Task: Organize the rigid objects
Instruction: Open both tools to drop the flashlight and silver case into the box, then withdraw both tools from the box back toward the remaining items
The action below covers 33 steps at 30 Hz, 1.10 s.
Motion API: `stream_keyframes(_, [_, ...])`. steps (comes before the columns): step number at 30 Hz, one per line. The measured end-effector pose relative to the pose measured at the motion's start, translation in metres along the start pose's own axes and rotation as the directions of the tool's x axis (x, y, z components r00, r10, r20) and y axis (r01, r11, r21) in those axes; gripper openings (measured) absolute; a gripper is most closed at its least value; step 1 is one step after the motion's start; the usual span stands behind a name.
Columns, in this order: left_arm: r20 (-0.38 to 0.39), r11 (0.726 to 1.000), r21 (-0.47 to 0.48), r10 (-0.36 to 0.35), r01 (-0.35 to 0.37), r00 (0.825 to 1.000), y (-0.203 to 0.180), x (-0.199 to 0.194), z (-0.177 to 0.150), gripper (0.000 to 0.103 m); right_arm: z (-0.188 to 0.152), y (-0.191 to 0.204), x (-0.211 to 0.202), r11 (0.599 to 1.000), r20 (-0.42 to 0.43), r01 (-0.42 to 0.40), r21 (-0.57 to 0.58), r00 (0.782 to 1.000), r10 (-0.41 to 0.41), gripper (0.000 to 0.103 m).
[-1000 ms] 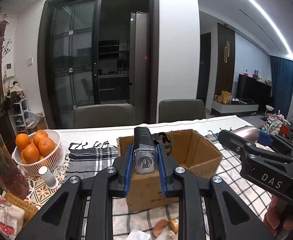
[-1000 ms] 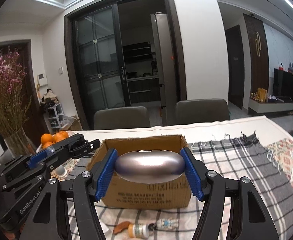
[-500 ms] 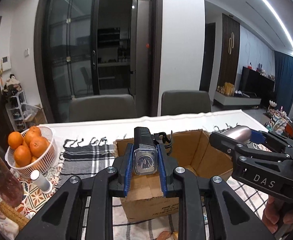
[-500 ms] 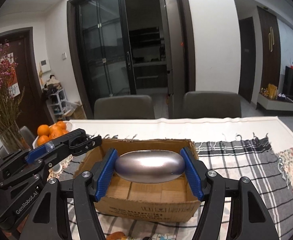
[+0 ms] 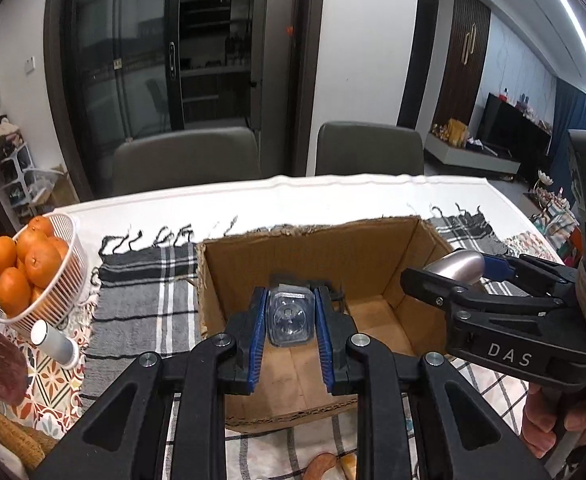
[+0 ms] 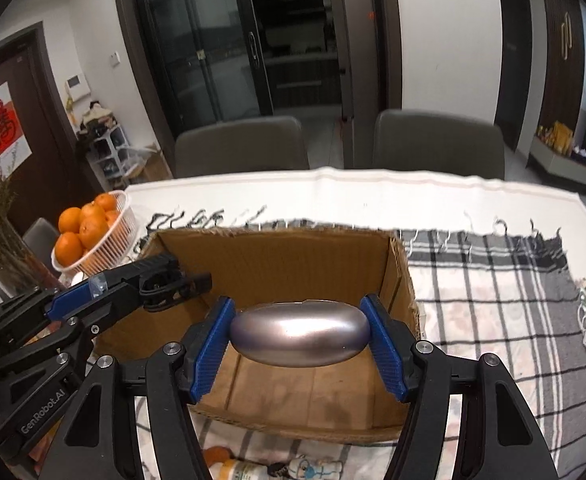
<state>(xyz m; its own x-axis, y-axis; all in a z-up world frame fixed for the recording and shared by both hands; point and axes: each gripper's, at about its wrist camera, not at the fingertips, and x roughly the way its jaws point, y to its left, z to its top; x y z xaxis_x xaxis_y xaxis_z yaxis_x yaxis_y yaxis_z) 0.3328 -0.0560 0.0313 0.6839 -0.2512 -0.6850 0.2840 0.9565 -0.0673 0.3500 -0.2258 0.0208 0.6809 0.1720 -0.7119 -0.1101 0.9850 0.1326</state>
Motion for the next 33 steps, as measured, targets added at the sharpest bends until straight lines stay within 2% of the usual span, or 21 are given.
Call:
stream_keyframes(4, [-0.027,1.0,-0.024,0.0,0.0,1.0,0.0,0.006,0.0,0.024,-0.001,-0.008,0.011,0.999,-0.054,-0.016,0.032,0.998,0.018,0.069])
stream_keyframes(8, [-0.005,1.0,-0.022,0.021,-0.021,1.0,-0.001,-0.002,-0.001,0.033,-0.002,-0.01,0.008,0.999,-0.051,-0.016,0.046,0.999,0.019,0.073])
stream_keyframes(13, [0.039,0.998,-0.02,0.052,-0.051,0.998,-0.002,-0.02,-0.006,0.044,-0.007,-0.007,-0.013,0.998,0.011,0.018,0.055,1.0,-0.019,0.073])
stream_keyframes(18, [0.108,0.996,-0.024,0.09,-0.088,0.99,-0.006,-0.047,-0.015,0.063,-0.014,-0.003,-0.041,0.996,0.084,0.045,0.077,0.995,-0.052,0.073])
stream_keyframes(22, [0.164,0.993,-0.015,0.121,-0.12,0.979,-0.01,-0.069,-0.024,0.075,-0.025,-0.001,-0.065,0.992,0.133,0.075,0.101,0.987,-0.089,0.078])
stream_keyframes(24, [0.19,0.992,-0.017,0.124,-0.123,0.974,-0.012,-0.081,-0.031,0.086,-0.032,0.0,-0.076,0.991,0.151,0.089,0.102,0.983,-0.104,0.079])
stream_keyframes(33, [0.281,0.989,0.004,0.138,-0.145,0.95,-0.021,-0.122,-0.06,0.103,-0.063,0.012,-0.124,0.988,0.242,0.127,0.09,0.959,-0.145,0.092])
